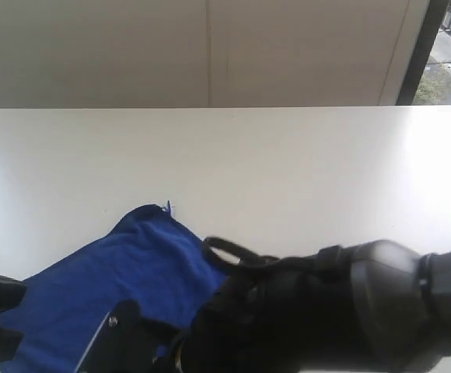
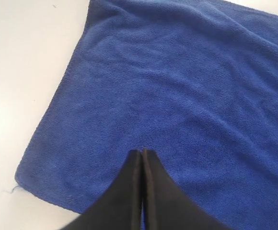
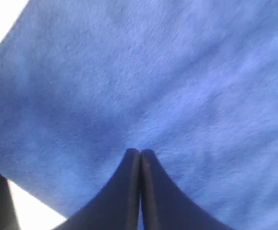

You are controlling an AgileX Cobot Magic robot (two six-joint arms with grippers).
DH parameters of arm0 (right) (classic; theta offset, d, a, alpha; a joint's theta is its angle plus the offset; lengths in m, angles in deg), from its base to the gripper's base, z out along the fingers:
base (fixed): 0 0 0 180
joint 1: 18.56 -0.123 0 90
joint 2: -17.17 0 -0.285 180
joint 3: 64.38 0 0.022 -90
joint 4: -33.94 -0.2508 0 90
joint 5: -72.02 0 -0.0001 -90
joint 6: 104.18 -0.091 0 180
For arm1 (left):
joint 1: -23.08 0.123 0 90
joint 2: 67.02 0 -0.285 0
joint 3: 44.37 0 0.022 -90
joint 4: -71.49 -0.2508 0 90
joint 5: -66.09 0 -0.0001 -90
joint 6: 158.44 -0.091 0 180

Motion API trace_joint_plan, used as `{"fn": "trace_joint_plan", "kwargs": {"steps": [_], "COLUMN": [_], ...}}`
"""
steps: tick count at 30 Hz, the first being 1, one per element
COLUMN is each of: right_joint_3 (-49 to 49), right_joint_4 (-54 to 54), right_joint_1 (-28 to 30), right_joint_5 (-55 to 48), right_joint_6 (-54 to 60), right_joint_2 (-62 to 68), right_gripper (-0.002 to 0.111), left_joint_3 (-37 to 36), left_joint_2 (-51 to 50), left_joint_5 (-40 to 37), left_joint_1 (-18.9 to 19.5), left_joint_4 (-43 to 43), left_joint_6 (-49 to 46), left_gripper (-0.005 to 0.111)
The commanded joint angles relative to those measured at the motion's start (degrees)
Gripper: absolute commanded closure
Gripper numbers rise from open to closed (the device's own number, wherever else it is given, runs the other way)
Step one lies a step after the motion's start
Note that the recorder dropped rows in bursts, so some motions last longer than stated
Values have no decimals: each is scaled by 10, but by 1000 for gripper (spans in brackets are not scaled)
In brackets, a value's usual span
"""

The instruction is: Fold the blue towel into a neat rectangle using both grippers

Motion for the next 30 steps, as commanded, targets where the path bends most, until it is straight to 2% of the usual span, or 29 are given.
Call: {"fn": "trace_joint_plan", "kwargs": {"steps": [1, 6, 10, 12, 14, 15, 17, 18, 20, 30], "right_joint_3": [20, 20, 20, 24, 41, 52, 83, 105, 140, 267], "right_joint_4": [116, 139, 55, -51, -223, -315, -457, -516, -536, -536], "right_joint_1": [59, 178, 269, 317, 363, 386, 423, 436, 439, 404], "right_joint_5": [-5, 6, 53, 61, 21, -19, -162, -224, -254, -233], "right_joint_6": [-74, -63, 30, 143, 313, 390, 552, 587, 593, 576], "right_joint_2": [-48, -87, -90, -82, -66, -55, -20, 9, 52, 211], "right_gripper": [108, 108, 108, 108, 108, 108, 108, 108, 108, 108], "left_joint_3": [-2, -2, -2, -2, -2, -2, -2, -2, -2, -2], "left_joint_2": [4, 4, 4, 4, 4, 4, 4, 4, 4, 4], "left_joint_5": [-8, -13, -13, -13, -13, -13, -9, -8, -6, -14], "left_joint_1": [3, 3, 3, 3, 3, 3, 3, 3, 3, 3], "left_joint_4": [4, 4, 4, 4, 4, 4, 4, 4, 4, 5], "left_joint_6": [4, 11, 11, 12, 12, 12, 13, 14, 14, 14], "left_gripper": [107, 107, 107, 107, 107, 107, 107, 107, 107, 107]}}
